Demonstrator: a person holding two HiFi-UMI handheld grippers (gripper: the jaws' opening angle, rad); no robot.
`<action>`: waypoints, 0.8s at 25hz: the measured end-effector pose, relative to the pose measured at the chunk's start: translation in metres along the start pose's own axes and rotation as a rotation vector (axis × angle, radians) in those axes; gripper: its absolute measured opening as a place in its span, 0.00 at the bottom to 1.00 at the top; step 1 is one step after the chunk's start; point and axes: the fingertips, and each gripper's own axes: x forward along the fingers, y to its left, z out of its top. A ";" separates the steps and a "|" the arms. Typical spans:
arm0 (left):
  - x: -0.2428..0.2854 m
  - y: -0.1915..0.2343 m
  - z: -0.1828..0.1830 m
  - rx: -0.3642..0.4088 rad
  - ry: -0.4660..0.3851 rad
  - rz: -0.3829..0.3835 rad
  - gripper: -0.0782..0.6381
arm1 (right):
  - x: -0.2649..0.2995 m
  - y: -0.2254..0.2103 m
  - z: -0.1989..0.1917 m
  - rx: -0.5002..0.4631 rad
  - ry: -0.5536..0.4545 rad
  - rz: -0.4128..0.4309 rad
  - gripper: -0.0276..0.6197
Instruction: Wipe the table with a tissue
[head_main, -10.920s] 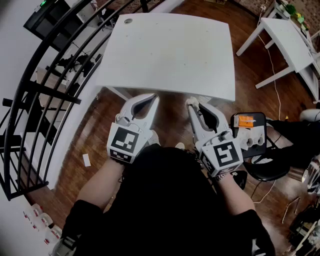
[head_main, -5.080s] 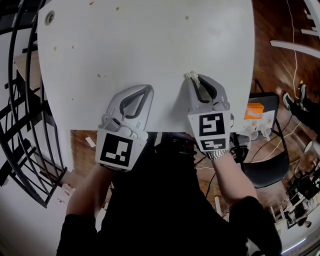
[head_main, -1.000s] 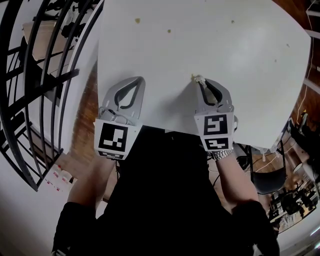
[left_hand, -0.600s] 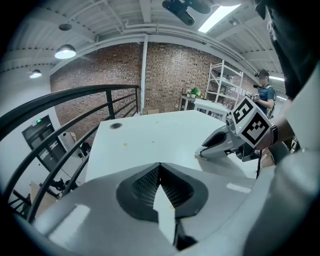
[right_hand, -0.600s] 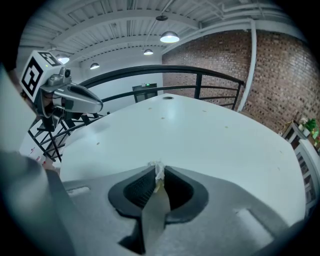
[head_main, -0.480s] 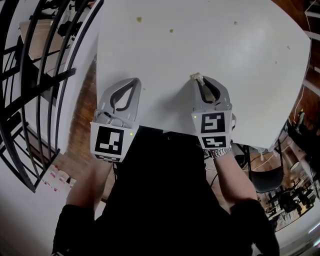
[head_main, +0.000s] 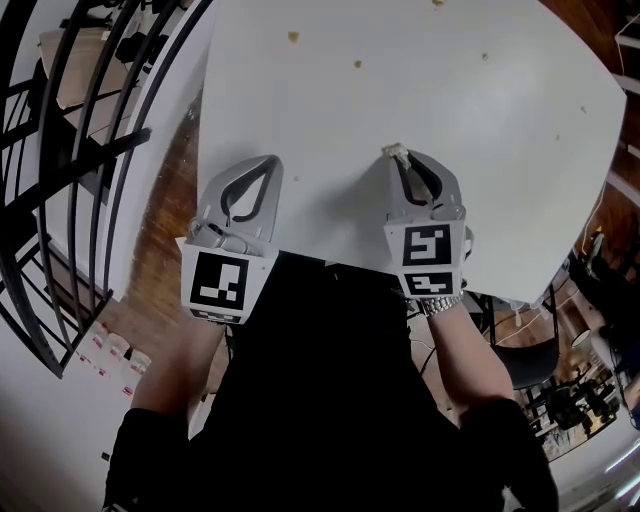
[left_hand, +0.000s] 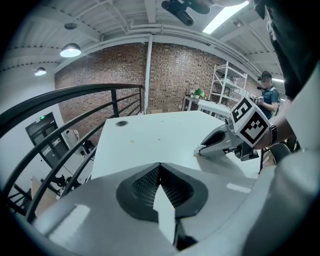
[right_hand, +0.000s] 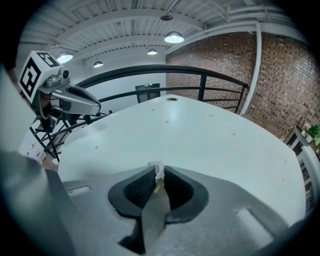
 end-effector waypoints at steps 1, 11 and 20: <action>0.000 0.002 0.000 -0.002 -0.001 0.003 0.13 | 0.001 0.001 0.001 -0.002 0.000 0.002 0.11; -0.007 0.011 -0.002 -0.025 -0.010 0.028 0.13 | 0.002 0.005 0.009 -0.021 -0.007 0.017 0.11; -0.012 0.019 -0.008 -0.036 -0.014 0.044 0.13 | 0.007 0.036 0.019 -0.060 -0.029 0.072 0.11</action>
